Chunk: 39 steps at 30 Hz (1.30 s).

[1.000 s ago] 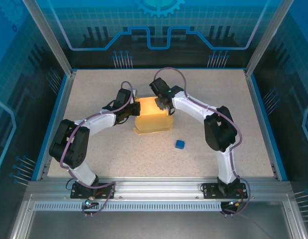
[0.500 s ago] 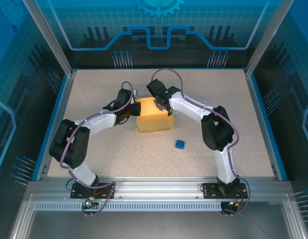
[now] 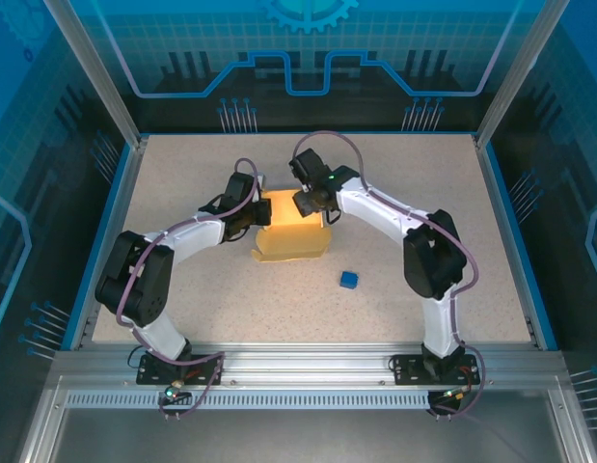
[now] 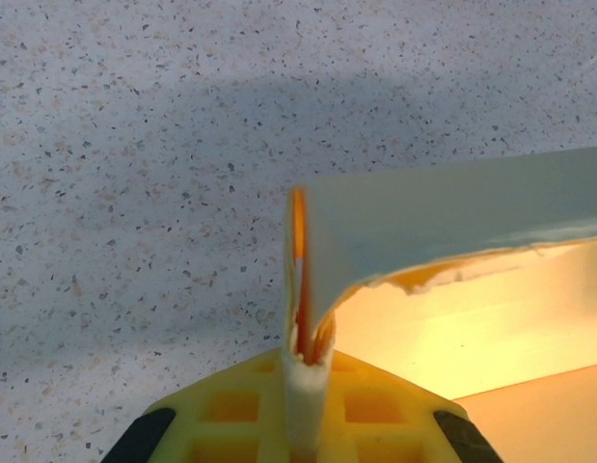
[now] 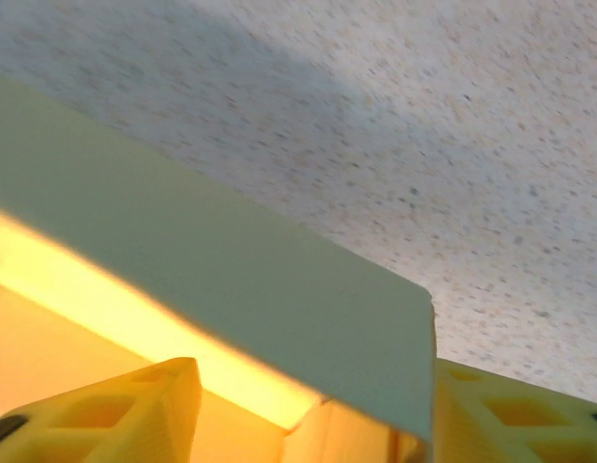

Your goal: Fold the paper box

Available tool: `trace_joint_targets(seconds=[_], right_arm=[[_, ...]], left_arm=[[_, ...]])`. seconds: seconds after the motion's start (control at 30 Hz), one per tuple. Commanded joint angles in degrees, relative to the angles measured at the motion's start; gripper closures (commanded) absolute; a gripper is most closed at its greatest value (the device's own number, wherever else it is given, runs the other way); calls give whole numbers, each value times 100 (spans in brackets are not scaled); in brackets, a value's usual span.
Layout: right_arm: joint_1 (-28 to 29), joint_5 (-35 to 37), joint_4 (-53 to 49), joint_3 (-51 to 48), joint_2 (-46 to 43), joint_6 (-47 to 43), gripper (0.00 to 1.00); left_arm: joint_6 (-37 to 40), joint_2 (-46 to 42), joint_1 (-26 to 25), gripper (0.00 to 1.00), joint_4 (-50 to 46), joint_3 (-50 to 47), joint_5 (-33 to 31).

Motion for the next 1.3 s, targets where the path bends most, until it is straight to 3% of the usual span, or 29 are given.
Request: trace_joint_targets(seconds=[0.0, 0.27, 0.63, 0.83, 1.27], right_arm=[[4, -756, 297, -154, -522, -93, 35], [-125, -714, 662, -760, -1053, -137, 35], [-449, -731, 851, -1187, -1338, -161, 35], [-488, -674, 809, -1281, -1387, -175, 35], [-506, -569, 746, -1395, -1397, -155, 35]], left_arm=[[238, 37, 94, 97, -294, 182, 30], [409, 320, 573, 97, -1144, 483, 791], [970, 953, 603, 96, -2692, 1370, 986], [1150, 1309, 595, 95, -3089, 1786, 1699], [1344, 1924, 473, 88, -3549, 2448, 1653]])
